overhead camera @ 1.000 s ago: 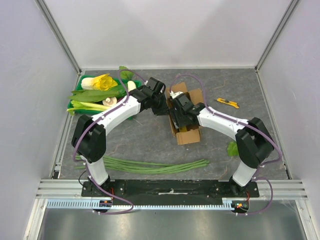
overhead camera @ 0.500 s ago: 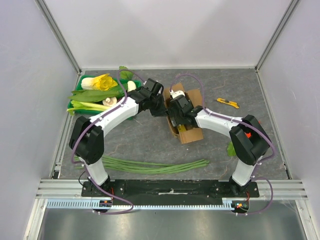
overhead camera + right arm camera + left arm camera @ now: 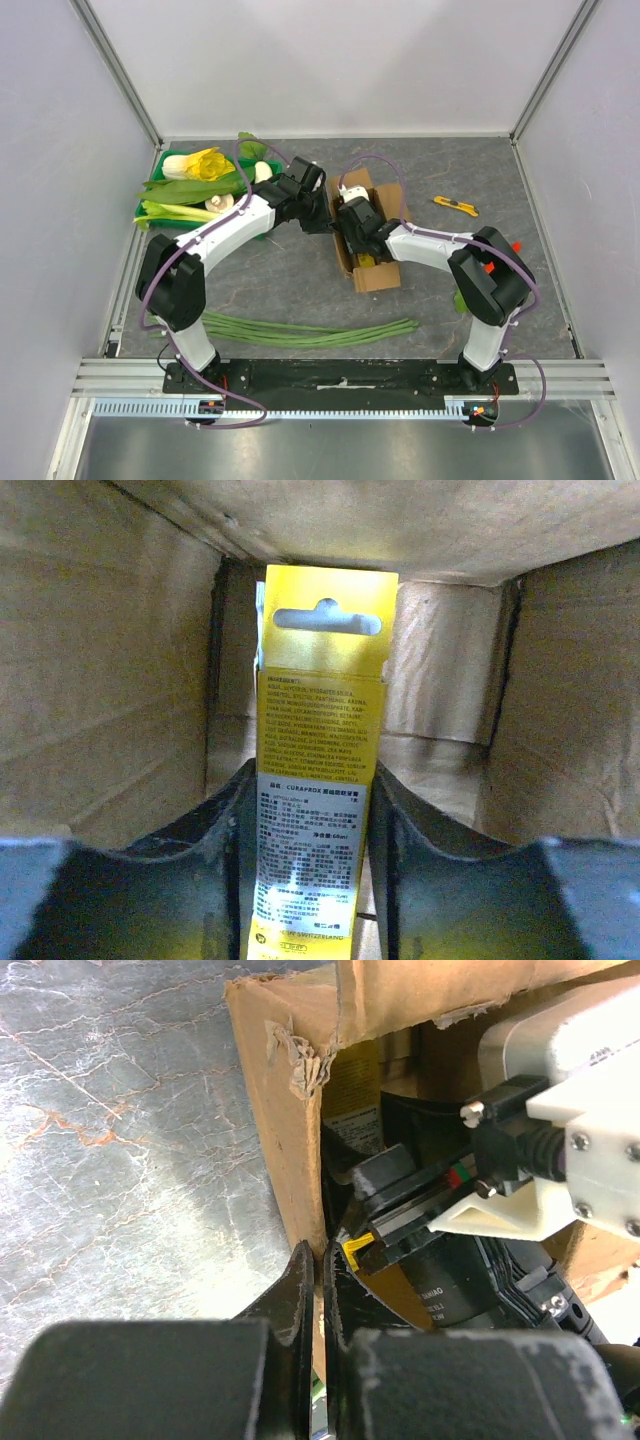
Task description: Unpack the express box
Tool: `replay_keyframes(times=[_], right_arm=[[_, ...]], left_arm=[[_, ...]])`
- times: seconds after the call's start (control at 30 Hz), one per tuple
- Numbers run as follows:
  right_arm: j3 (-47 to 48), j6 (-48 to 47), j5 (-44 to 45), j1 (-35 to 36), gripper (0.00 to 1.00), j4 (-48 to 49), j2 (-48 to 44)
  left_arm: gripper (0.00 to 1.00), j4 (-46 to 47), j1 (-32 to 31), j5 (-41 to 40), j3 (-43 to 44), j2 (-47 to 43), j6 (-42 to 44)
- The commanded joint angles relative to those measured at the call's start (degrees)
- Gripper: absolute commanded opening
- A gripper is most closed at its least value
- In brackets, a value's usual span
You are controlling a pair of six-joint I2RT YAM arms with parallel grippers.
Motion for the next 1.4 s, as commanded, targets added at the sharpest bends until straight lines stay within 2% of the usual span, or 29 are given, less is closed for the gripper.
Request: replay_keyframes(times=[0.0,0.33,0.6,0.77,0.93,1.37], right_arm=[[-0.84,0.99,2.25,-0.22,0.42,1.48,-3.47],[-1.1,2.49,0.14,-0.22,0.4,1.91,-9.72],[-2.42,3.02,-3.02,-0.22,0.4,3.67,-13.14],[-2.69,3.19,-4.17,-0.22,0.41,4.55,-13.5],[-1.02,3.98,-3.91,-0.04,0.41,3.85,-12.19],[4.87,7.06,3.04,0.31,0.4,-0.72,-10.08]], left_arm=[[0.02,0.63,0.44,1.84,2.23,-2.8,2.54],[0.03,-2.89,0.88,0.52,5.93,-0.69,2.54],[0.12,-4.99,1.23,0.78,9.61,0.97,1.14],[0.12,-7.72,1.32,2.54,12.43,2.91,-0.53],[0.02,-9.91,1.05,6.58,16.65,5.28,-2.64],[0.02,-10.71,-0.18,4.3,17.27,5.2,-3.17]])
